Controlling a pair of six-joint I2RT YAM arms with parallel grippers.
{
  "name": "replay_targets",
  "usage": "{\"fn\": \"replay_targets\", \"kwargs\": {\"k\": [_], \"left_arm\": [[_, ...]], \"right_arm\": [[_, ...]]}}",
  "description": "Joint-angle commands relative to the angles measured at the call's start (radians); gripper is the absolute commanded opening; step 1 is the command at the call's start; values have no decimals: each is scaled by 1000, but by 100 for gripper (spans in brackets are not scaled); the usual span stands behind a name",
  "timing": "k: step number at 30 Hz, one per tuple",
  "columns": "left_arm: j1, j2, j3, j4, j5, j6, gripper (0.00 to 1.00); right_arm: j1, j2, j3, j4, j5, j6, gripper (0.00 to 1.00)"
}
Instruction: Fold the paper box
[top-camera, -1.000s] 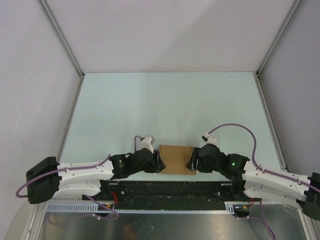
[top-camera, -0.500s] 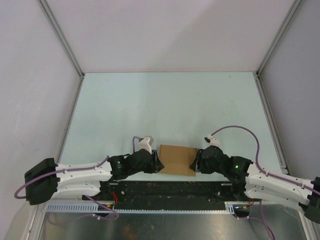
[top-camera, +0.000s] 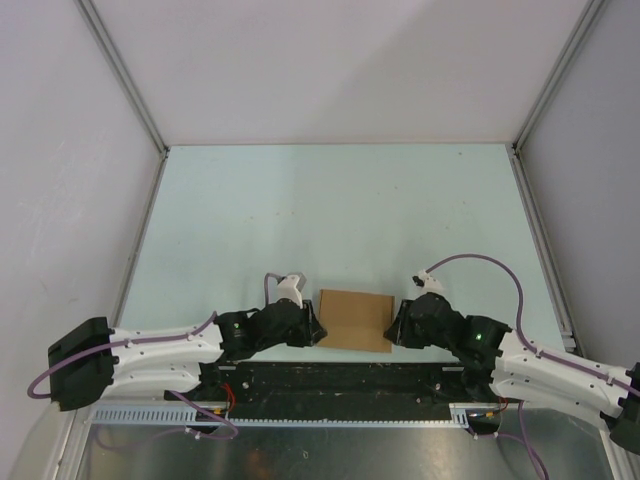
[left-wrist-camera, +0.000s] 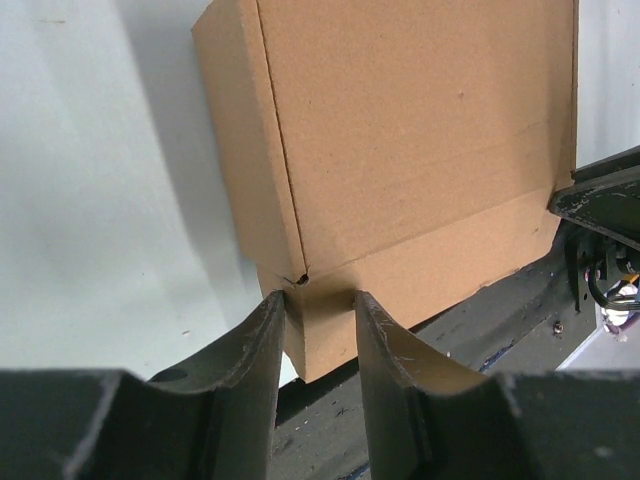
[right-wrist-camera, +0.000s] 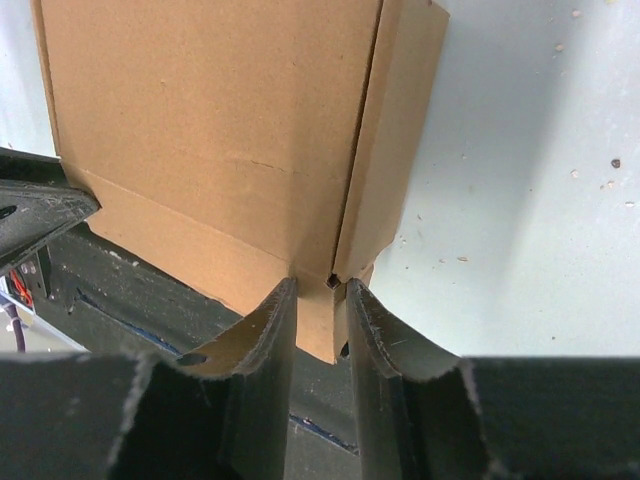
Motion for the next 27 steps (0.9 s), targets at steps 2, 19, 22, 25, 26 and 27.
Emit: {"fn": "replay_targets", "kwargs": {"k": [2,19,22,25,26,27], "left_arm": [[-5,-5,3,24,-17,-2,38],[-5,-86,-42,23,-17,95,44],[-5,-117,-51,24,-19,121,50],[-7,-150,-65,24,-23,150,51],[-5,-160,-74,27,-23,165,50],[-5,-169,-77,31,-25,173,49]], "right_arm": [[-10,-8,-7,46,-20,-8,30],[-32,-92,-6,-57,-17,-43,45],[-32,-87,-6,-52,-17,-53,55],[-29,-87,-6,-37,-23,-66,59],[-29,-86,-6,-34,-28,-69,59],[-29,-86,-6,-22,-32,-72,59]]}}
